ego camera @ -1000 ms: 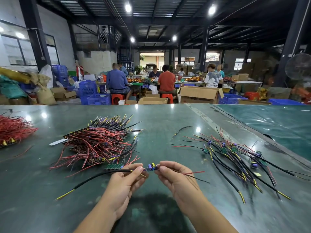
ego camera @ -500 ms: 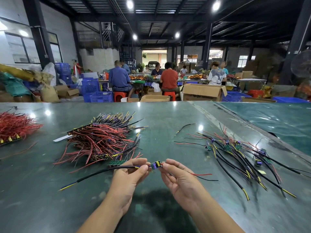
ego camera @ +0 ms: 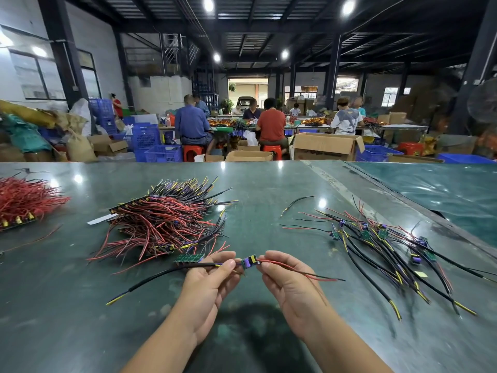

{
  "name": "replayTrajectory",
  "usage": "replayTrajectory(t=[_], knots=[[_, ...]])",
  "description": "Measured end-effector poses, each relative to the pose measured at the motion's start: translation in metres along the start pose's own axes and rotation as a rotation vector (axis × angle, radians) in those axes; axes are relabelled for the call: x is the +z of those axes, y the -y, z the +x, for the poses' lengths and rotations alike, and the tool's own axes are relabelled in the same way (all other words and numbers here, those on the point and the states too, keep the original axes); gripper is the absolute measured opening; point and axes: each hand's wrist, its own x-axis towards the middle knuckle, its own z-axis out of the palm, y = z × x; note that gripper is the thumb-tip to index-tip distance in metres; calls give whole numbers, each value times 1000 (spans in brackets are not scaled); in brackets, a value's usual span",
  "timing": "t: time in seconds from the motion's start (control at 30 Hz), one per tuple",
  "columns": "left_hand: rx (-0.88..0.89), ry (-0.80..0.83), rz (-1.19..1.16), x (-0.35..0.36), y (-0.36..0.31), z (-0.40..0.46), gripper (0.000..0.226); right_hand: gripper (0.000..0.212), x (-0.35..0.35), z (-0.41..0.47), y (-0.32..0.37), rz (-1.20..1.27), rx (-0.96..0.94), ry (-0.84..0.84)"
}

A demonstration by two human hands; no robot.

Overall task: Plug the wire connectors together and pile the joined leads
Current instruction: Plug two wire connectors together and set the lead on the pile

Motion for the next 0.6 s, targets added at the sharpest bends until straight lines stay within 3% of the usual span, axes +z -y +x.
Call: replayTrajectory(t=[0.6], knots=[[50,-28,170,-5,0,0,16,17,-1,-4,3,-161,-61,137]])
